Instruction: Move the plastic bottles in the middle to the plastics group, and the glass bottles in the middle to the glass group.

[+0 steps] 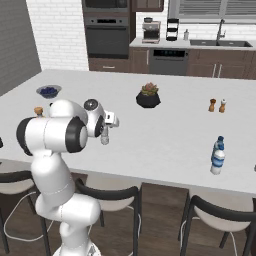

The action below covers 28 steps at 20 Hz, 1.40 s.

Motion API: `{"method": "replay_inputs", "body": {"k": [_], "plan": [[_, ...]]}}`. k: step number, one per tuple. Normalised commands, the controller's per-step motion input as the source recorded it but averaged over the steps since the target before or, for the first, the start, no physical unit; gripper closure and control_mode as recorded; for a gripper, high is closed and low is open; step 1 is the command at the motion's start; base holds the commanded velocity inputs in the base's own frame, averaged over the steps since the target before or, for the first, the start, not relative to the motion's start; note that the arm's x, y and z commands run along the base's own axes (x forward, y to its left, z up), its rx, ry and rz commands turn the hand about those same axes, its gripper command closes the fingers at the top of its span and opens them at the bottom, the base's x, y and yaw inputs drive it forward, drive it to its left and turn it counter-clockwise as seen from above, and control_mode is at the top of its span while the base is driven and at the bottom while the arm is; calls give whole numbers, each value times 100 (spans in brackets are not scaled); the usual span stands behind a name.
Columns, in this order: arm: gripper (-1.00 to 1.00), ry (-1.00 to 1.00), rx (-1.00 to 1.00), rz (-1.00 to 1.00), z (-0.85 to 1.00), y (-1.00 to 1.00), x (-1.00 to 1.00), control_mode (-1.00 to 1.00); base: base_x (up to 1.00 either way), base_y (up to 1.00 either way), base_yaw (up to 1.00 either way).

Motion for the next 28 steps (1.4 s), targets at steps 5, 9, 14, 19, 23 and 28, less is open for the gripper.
{"method": "replay_inputs", "body": {"k": [5, 9, 14, 19, 23, 28], "plan": [[-100, -6, 0, 0, 0, 4, 12, -100, 0, 0, 0], [-100, -1, 0, 0, -1, 1, 13, -100, 0, 0, 0], [-100, 0, 0, 0, -10, 0, 11, -100, 0, 0, 0], [-100, 0, 0, 0, 0, 0, 0, -100, 0, 0, 0], [100, 0, 0, 0, 0, 0, 0, -100, 0, 0, 0], [100, 0, -1, -2, 4, -7, -10, -100, 0, 0, 0]]}}
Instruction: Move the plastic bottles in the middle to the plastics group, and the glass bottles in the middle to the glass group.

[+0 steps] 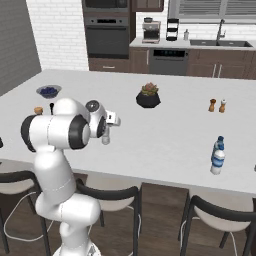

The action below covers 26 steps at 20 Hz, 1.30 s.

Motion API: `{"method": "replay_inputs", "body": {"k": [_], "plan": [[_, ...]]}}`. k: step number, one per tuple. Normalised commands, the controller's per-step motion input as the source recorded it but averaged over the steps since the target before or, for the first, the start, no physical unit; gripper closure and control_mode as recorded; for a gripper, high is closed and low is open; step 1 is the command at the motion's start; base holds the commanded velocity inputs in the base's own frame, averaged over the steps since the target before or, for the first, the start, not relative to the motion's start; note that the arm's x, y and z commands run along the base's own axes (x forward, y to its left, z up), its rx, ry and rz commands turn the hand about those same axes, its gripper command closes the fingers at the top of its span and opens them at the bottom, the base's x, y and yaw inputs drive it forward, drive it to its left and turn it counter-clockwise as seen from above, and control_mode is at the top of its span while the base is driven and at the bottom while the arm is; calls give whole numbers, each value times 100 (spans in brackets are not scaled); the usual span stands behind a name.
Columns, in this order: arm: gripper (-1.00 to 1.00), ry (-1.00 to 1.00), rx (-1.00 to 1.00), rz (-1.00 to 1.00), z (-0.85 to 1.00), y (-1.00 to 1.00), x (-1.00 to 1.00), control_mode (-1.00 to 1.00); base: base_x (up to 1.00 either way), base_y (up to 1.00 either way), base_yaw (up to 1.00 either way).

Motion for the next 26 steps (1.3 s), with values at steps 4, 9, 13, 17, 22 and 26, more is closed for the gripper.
{"method": "replay_inputs", "body": {"k": [4, 9, 13, 17, 22, 26], "plan": [[100, 0, 0, -6, 53, -32, -28, -100, 0, 0, 0], [100, 0, 0, -6, 71, -57, -25, -100, 0, 0, 0], [100, 3, 1, -13, 47, -82, -10, -100, 0, 0, 0], [100, 6, 1, -19, 29, -92, -2, -100, 0, 0, 0], [100, 3, 0, -23, 1, -98, -4, -100, 0, 0, 0], [100, 0, 0, -18, -4, -86, -43, -100, 0, 0, 0]]}}
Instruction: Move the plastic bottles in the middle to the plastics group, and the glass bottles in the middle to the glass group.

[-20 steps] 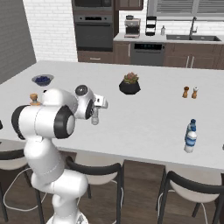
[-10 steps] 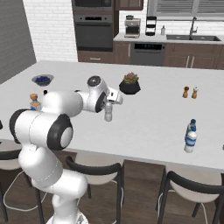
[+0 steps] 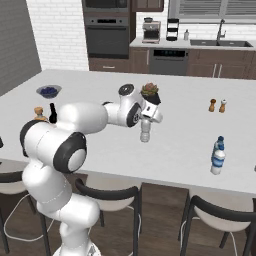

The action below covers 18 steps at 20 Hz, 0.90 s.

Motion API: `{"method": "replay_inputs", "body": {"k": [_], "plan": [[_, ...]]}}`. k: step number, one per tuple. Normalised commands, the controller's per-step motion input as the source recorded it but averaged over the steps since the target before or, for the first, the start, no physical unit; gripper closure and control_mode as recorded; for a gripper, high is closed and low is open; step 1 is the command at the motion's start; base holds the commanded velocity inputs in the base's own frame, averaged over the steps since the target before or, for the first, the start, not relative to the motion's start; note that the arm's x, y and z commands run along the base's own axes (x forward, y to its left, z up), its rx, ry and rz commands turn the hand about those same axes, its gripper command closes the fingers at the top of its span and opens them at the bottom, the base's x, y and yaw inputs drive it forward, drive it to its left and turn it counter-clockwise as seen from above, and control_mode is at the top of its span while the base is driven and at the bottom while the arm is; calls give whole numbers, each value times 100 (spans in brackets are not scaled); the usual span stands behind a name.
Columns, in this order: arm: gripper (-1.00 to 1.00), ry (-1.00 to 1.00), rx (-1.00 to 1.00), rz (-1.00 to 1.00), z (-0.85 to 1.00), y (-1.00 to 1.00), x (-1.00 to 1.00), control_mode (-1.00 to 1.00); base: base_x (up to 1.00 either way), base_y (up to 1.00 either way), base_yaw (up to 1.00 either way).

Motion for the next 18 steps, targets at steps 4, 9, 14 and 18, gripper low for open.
{"method": "replay_inputs", "body": {"k": [4, 9, 14, 18], "plan": [[100, 0, 1, -16, 1, -91, -47, -100, 0, 0, 0], [100, -2, 6, -19, 0, -100, -35, -100, 0, 0, 0], [100, -6, 13, -17, 0, -100, -29, -100, 0, 0, 0], [100, -2, 13, -20, 0, -99, -10, -100, 0, 0, 0]]}}
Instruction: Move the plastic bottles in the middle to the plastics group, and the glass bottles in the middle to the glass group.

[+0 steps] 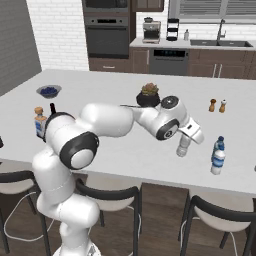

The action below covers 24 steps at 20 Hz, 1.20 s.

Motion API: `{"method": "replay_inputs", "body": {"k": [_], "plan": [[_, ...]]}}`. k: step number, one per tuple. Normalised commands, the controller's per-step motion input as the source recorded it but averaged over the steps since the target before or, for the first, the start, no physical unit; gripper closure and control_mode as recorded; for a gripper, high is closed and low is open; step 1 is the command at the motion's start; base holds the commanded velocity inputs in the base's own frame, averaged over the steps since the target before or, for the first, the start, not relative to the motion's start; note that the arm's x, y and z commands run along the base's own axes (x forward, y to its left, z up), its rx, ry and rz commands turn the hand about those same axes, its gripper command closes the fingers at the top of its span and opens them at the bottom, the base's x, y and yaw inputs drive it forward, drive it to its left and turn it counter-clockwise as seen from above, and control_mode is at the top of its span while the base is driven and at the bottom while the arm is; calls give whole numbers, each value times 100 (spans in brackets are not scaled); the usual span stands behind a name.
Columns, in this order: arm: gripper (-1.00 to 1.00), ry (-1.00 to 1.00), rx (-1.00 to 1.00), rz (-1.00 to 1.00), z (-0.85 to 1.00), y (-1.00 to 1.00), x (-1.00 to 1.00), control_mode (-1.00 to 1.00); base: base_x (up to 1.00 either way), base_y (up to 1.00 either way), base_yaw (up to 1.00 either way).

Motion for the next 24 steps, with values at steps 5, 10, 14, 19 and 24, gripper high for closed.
{"method": "replay_inputs", "body": {"k": [5, 10, 14, 19, 24], "plan": [[100, 0, 2, -16, -2, -47, -2, -100, 0, 0, 0], [100, 0, 0, -7, -16, 0, 0, -100, 0, 0, 0], [100, 0, -1, -10, -35, 0, 0, -100, 0, 0, 0], [100, 0, -2, -11, -23, 0, 0, -100, 0, 0, 0], [100, 0, -3, -6, -3, 6, 0, -100, 0, 0, 0]]}}
